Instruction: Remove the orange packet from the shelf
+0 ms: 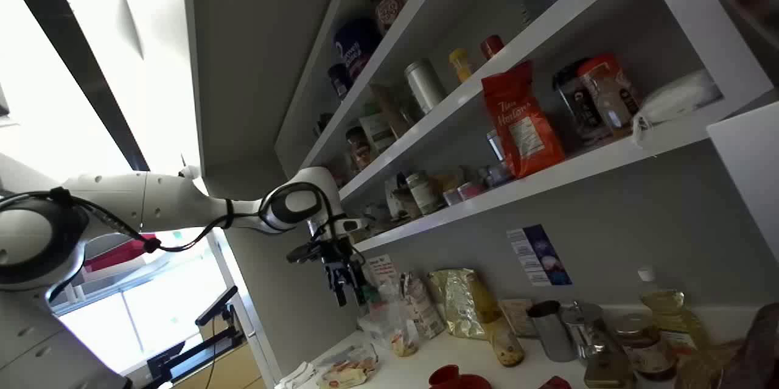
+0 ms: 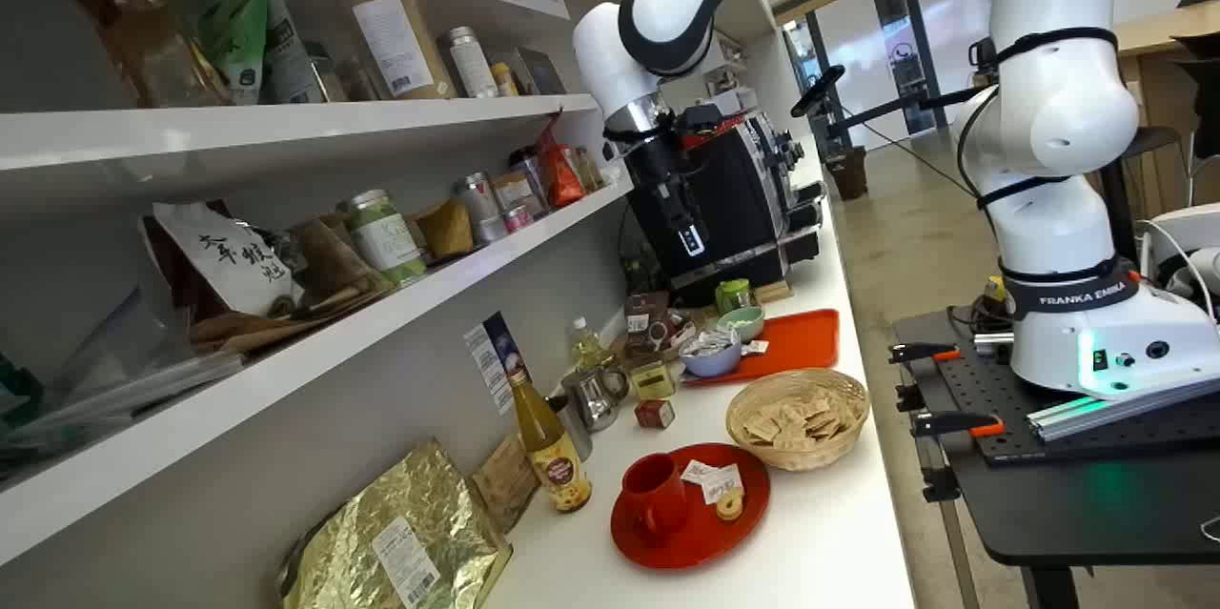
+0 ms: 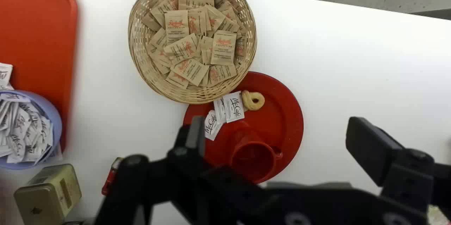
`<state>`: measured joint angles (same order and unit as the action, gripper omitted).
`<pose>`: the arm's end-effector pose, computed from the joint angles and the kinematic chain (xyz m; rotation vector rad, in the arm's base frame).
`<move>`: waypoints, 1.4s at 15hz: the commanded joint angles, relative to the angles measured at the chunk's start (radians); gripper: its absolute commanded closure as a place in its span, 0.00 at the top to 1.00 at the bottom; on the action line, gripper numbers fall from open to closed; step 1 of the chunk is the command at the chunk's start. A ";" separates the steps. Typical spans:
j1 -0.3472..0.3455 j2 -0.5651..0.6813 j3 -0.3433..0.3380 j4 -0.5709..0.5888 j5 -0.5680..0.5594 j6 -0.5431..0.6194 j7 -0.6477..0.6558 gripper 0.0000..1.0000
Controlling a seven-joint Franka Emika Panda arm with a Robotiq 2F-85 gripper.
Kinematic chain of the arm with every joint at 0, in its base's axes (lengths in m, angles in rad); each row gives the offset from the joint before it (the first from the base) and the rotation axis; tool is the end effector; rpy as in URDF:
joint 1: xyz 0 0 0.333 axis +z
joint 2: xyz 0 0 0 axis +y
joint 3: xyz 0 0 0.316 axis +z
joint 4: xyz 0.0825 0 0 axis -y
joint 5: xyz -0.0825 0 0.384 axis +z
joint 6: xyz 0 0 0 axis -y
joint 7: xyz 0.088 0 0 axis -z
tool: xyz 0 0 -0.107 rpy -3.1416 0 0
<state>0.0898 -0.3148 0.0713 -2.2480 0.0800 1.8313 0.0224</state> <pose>0.4387 0.0796 0.4844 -3.0879 -0.1692 0.1653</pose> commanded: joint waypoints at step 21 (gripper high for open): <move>-0.008 0.001 0.002 -0.001 -0.002 0.021 0.009 1.00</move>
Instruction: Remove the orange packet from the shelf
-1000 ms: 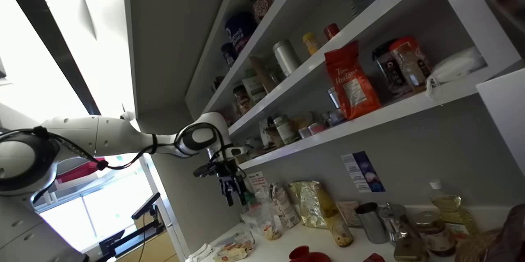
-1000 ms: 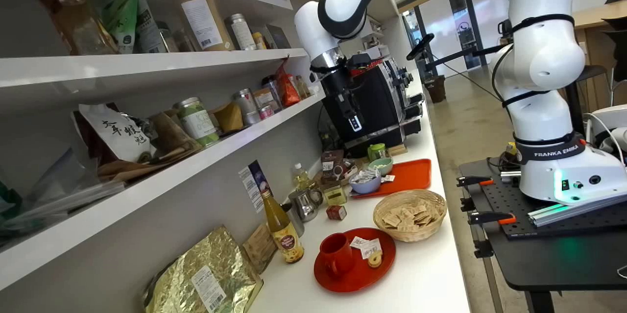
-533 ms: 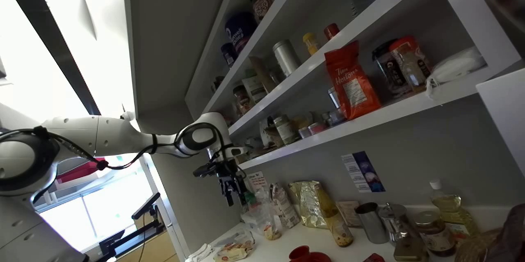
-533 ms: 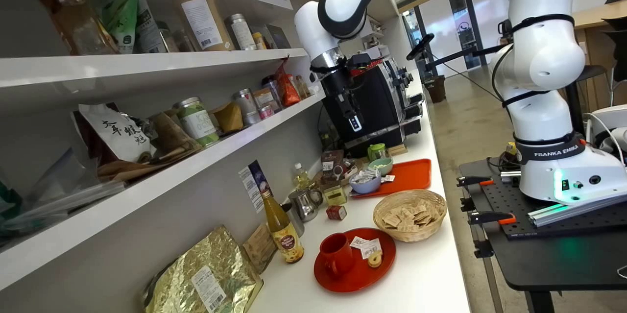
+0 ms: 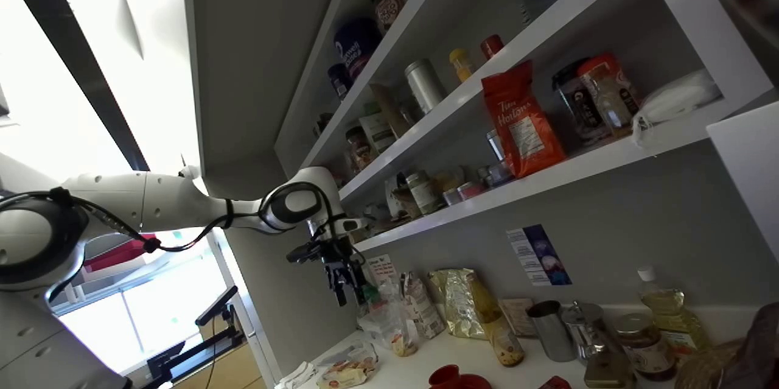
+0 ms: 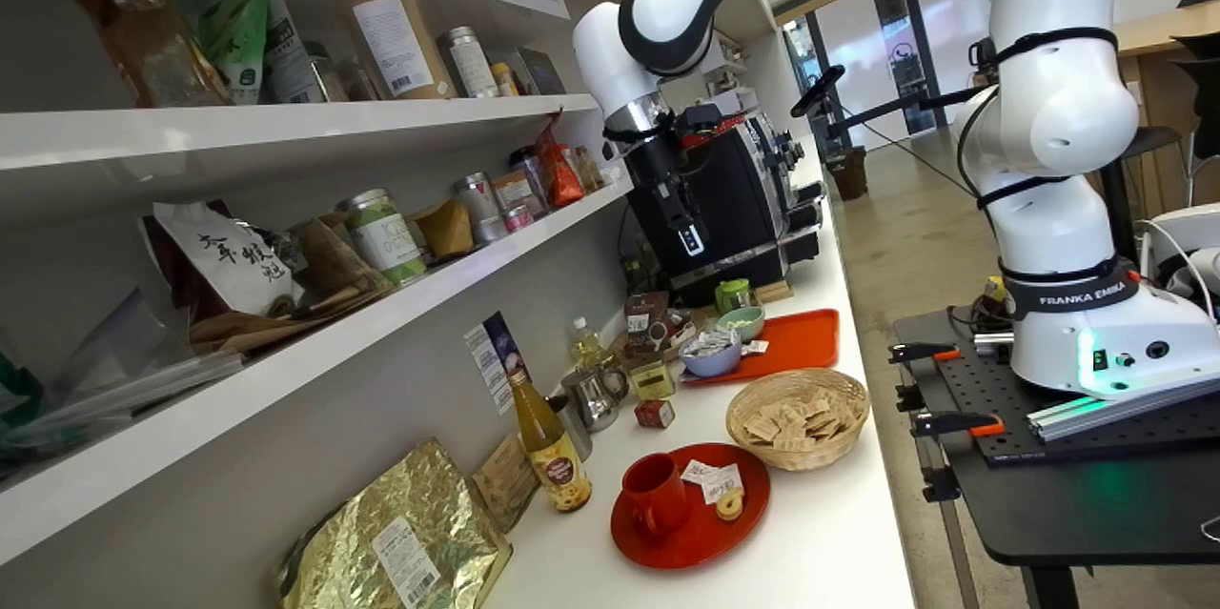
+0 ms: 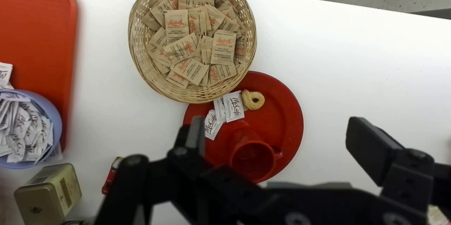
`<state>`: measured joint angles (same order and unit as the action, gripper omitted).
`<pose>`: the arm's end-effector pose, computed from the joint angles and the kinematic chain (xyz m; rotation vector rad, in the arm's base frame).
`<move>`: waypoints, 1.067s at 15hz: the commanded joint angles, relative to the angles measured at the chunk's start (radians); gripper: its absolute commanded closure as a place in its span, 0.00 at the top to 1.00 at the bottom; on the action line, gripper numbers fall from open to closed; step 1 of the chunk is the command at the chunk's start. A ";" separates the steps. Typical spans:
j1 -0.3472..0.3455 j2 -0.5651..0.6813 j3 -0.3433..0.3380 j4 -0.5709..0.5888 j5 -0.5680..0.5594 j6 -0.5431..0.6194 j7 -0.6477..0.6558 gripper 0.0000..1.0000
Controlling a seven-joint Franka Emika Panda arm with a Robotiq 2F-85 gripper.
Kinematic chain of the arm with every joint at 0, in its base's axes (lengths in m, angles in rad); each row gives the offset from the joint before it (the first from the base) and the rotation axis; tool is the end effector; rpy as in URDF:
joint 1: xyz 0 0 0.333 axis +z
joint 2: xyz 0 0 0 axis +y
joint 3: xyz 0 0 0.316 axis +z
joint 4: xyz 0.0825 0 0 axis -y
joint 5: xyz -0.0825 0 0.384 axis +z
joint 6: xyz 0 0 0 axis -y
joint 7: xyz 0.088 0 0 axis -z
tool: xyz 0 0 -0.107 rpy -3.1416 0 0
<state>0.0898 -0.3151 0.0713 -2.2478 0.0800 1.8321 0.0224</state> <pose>0.4388 0.0796 0.4846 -3.0879 -0.1692 0.1632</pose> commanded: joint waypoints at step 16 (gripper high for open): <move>-0.237 -0.046 -0.004 0.047 -0.493 0.391 0.388 1.00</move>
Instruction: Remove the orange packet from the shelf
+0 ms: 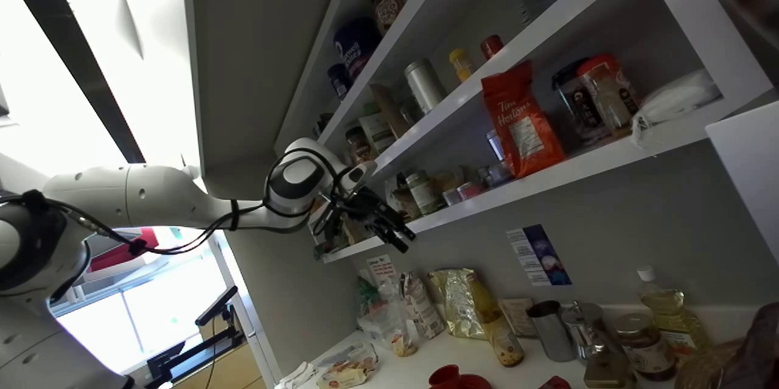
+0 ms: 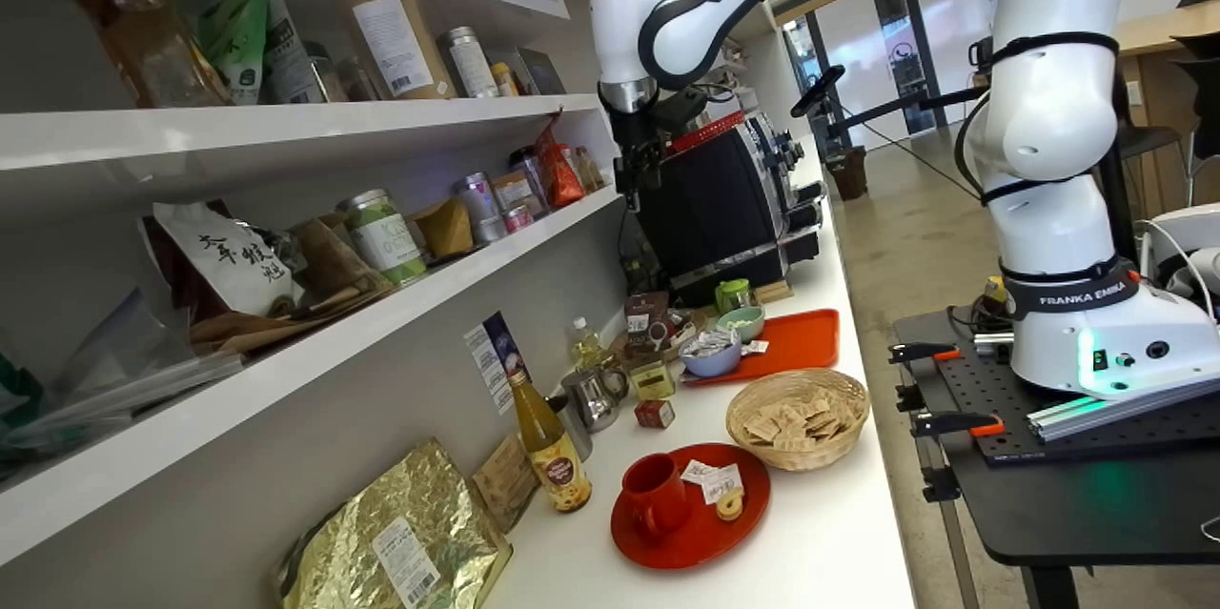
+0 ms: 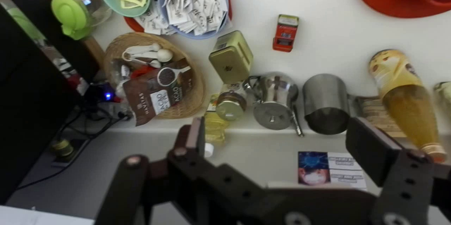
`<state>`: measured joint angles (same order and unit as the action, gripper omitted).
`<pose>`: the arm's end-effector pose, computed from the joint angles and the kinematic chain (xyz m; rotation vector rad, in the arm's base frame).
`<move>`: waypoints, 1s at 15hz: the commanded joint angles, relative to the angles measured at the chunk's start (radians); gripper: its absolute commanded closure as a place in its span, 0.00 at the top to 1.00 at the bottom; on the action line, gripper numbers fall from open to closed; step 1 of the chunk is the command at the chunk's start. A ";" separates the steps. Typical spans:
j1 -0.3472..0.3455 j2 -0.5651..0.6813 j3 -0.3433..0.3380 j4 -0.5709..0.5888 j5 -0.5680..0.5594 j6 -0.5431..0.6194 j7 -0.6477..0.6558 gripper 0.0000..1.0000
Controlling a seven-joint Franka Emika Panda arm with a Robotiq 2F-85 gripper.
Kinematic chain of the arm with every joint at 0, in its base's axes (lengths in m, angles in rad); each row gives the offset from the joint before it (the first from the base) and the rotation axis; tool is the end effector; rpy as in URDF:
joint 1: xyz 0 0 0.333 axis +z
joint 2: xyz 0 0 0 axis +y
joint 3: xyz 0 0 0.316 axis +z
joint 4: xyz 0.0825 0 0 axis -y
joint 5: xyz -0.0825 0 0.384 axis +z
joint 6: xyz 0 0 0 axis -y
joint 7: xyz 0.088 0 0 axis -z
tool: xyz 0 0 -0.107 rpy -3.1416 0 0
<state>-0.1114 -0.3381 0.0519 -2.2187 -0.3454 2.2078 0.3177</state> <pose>0.4809 -0.0378 0.5488 2.7979 -0.3036 0.5167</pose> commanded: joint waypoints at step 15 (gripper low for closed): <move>-0.119 0.265 -0.066 0.391 -0.071 0.276 0.400 1.00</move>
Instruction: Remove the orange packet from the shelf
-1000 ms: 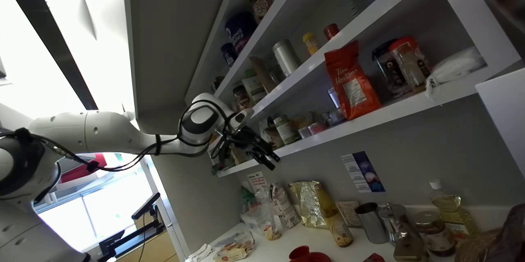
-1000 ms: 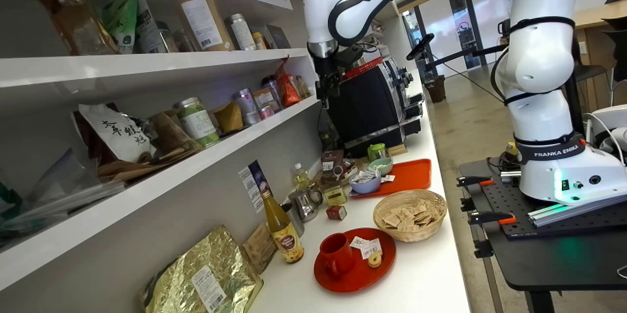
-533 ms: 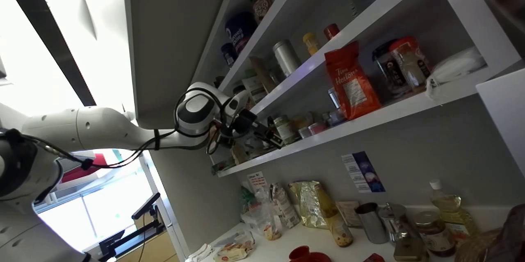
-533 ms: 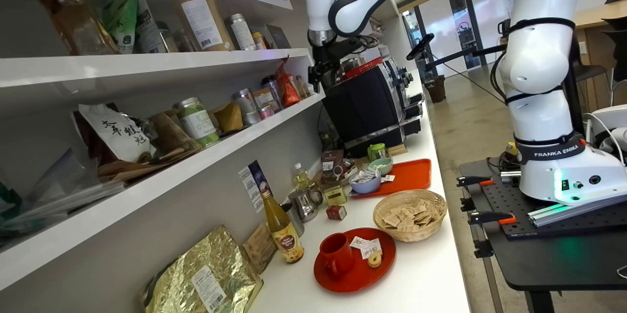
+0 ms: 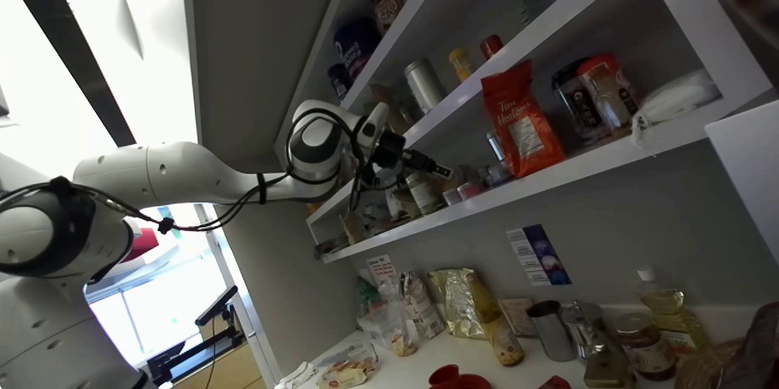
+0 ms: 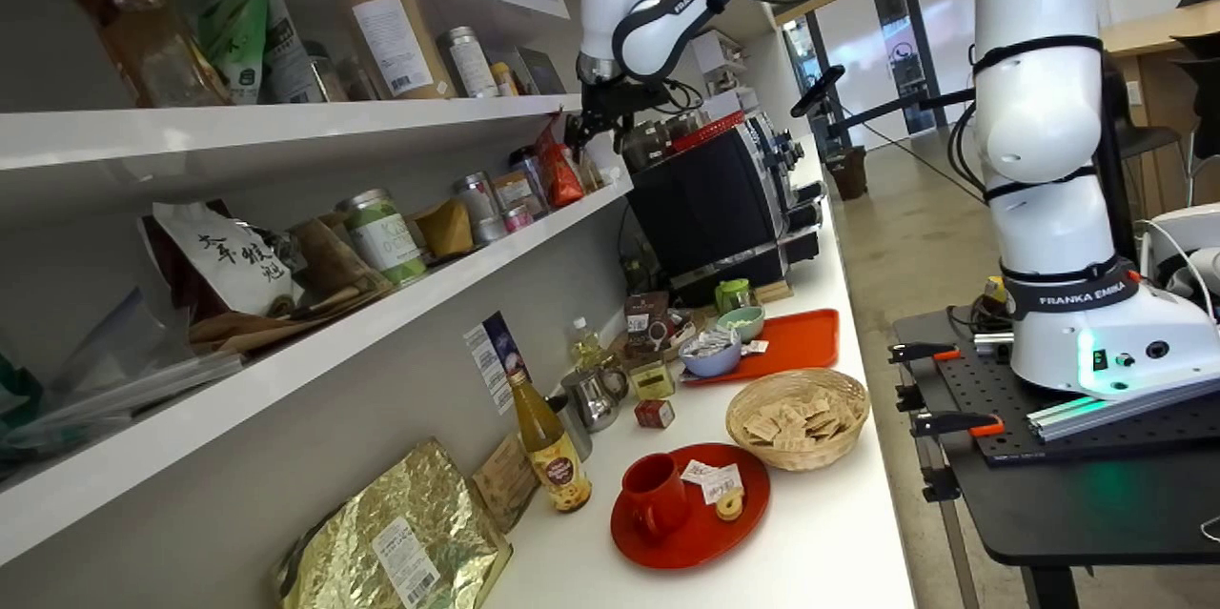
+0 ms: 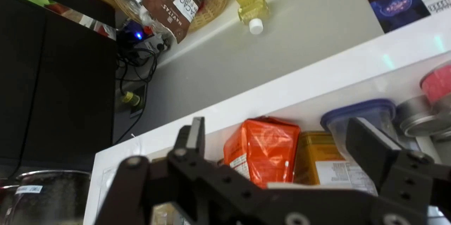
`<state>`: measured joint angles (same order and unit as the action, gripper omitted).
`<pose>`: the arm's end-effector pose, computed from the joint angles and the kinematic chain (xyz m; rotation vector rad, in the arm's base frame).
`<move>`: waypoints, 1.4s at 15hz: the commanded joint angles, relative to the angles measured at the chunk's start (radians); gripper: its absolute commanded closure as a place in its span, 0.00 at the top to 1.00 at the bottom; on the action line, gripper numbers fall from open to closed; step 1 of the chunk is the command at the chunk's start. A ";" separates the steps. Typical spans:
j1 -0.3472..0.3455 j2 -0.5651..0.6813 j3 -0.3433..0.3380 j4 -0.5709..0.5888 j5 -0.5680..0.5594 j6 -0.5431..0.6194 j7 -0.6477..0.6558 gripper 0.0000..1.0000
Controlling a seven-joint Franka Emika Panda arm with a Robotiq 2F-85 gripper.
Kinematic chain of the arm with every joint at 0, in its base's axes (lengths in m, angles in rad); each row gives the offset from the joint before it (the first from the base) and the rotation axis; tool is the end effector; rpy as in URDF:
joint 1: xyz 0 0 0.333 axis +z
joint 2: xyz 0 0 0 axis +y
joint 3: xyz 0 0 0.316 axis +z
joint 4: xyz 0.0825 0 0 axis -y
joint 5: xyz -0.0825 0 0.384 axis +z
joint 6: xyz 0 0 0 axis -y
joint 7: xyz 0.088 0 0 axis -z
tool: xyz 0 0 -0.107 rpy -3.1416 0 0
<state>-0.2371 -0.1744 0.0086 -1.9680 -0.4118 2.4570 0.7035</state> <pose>0.5401 -0.1250 0.6240 2.5952 -0.9473 1.0402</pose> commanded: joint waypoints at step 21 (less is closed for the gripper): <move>0.011 0.275 -0.087 0.246 -0.452 0.236 0.245 1.00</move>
<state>-0.2200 0.0764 -0.0758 -1.7242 -0.8727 2.6658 0.9617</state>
